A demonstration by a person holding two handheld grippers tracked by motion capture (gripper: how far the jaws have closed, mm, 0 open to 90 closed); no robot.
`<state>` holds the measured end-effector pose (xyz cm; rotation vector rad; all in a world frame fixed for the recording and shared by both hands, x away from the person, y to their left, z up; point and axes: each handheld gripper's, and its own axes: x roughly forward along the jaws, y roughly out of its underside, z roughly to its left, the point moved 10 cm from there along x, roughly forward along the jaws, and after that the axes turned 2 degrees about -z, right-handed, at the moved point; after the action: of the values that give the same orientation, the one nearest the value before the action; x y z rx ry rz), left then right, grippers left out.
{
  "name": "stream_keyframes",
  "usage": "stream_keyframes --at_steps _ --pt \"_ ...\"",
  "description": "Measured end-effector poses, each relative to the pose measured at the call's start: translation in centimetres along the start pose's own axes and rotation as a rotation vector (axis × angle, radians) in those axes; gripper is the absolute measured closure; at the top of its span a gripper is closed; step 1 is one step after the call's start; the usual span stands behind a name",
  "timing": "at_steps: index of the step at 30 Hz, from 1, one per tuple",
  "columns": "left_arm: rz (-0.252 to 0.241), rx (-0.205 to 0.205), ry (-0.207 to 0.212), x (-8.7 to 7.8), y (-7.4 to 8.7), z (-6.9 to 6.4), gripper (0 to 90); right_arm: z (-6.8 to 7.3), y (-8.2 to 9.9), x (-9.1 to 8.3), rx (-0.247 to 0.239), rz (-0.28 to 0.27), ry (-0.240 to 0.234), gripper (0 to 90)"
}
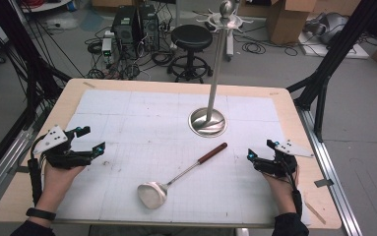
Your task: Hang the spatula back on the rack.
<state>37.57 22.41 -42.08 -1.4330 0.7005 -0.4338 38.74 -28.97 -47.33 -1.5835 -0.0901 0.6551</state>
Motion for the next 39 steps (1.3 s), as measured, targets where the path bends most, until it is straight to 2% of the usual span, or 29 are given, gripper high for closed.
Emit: stream_keyframes --at_steps 1,9,11,18,23,27,30,33,39 --pt "-0.009 -0.004 0.015 0.1 -0.5 -0.4 16.5 0.0 0.0 0.0 -0.001 0.0 -0.002 15.0" --pt "-0.005 -0.003 0.05 0.9 -1.6 -1.3 16.3 -0.1 0.1 -0.1 -0.002 0.004 -0.002 15.0" --pt "-0.005 -0.011 0.066 1.2 -1.9 -1.8 16.3 0.0 0.1 0.0 -0.004 0.006 -0.001 15.0" --pt "0.013 0.008 0.114 2.6 -3.1 -3.9 16.0 0.0 0.1 0.0 -0.006 0.006 -0.002 15.0" --pt "0.039 0.014 0.143 3.9 -3.3 -5.3 16.0 0.0 0.1 0.1 -0.011 0.007 -0.003 15.0" --pt "0.024 0.004 0.17 4.9 -3.6 -6.5 16.0 0.0 0.2 0.1 -0.012 0.009 -0.003 15.0" --pt "0.028 -0.005 0.205 6.0 -3.5 -7.7 16.1 0.0 0.2 0.1 -0.014 0.009 -0.004 15.0" --pt "0.043 0.011 0.224 6.8 -3.3 -8.8 16.1 0.0 0.2 0.1 -0.014 0.009 -0.004 15.0" --pt "0.069 0.016 0.27 8.4 -2.9 -11.1 16.1 0.1 0.2 0.0 -0.01 0.016 -0.006 15.0"
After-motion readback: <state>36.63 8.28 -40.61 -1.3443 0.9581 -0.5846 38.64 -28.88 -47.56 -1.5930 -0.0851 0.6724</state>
